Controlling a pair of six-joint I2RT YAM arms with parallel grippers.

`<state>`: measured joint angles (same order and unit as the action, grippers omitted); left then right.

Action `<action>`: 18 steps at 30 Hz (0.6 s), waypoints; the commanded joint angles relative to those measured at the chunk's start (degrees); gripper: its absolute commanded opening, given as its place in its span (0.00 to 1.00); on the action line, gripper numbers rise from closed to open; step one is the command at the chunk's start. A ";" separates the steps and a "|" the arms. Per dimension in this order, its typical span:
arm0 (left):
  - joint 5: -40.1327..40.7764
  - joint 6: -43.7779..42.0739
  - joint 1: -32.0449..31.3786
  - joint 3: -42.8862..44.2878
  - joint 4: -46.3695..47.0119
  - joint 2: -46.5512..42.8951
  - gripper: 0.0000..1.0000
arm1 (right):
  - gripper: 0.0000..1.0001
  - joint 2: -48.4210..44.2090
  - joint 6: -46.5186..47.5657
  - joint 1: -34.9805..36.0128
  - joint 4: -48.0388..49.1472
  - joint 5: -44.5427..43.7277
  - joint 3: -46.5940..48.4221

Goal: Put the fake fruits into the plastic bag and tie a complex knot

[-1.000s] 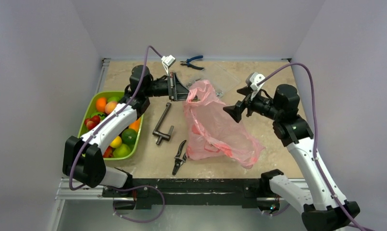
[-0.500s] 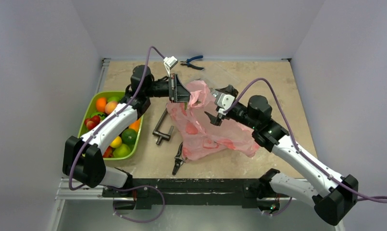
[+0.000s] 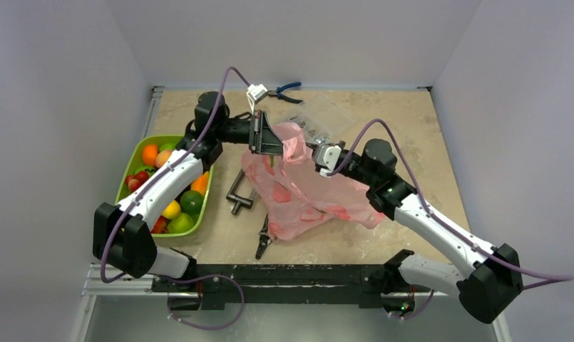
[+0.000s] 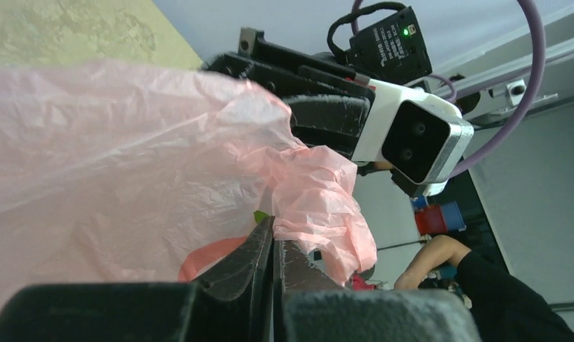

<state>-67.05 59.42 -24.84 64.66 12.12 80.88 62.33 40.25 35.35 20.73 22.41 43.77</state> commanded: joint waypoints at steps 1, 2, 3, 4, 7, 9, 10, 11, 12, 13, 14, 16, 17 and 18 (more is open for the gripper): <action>0.76 -21.31 5.82 11.62 -24.34 -1.20 0.00 | 0.00 -5.96 1.67 -3.34 -17.67 14.19 7.85; 3.26 -28.59 7.30 14.70 -31.72 -1.06 0.00 | 0.00 -6.88 3.12 -3.71 -22.47 14.69 8.53; 5.91 -33.05 8.52 16.82 -35.87 -1.00 0.00 | 0.00 -7.51 3.18 -4.08 -26.21 14.91 9.16; 8.38 -36.00 9.41 17.79 -38.60 -1.06 0.00 | 0.00 -7.48 3.06 -4.70 -30.22 15.39 10.21; 9.89 -41.87 11.47 18.41 -43.90 -0.65 0.00 | 0.00 -4.72 1.70 -10.21 -43.39 20.46 15.66; 10.15 -48.14 11.92 18.88 -49.07 -0.23 0.00 | 0.00 -1.95 1.11 -14.41 -51.04 24.68 19.69; 9.87 -50.79 12.42 18.73 -51.13 -0.11 0.00 | 0.00 -0.72 1.30 -16.48 -54.40 26.90 21.55; 9.09 -53.03 12.97 18.46 -52.44 0.20 0.00 | 0.00 0.47 1.40 -18.10 -57.05 28.71 23.37; 7.75 -56.49 13.58 18.97 -55.86 1.42 0.00 | 0.00 1.65 1.36 -19.76 -59.72 30.87 25.07; 6.31 -60.15 14.05 20.08 -59.57 2.51 0.00 | 0.00 2.79 1.03 -21.08 -62.20 32.54 26.73; 4.38 -64.74 14.55 20.93 -63.00 3.34 0.00 | 0.00 3.90 0.90 -21.77 -64.47 34.42 28.15; 2.04 -72.93 14.52 22.27 -69.21 4.25 0.00 | 0.00 5.74 0.90 -22.13 -68.24 36.77 30.42; 0.69 -74.63 14.39 22.49 -70.39 4.38 0.00 | 0.00 6.31 -0.28 -22.09 -68.93 38.43 30.85; -1.16 -75.99 14.20 22.97 -72.05 5.03 0.00 | 0.00 7.02 -1.92 -22.14 -69.20 40.15 31.07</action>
<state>-61.80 -0.05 -11.55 84.01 -46.72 85.14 68.31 41.54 13.82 -37.17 52.73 70.74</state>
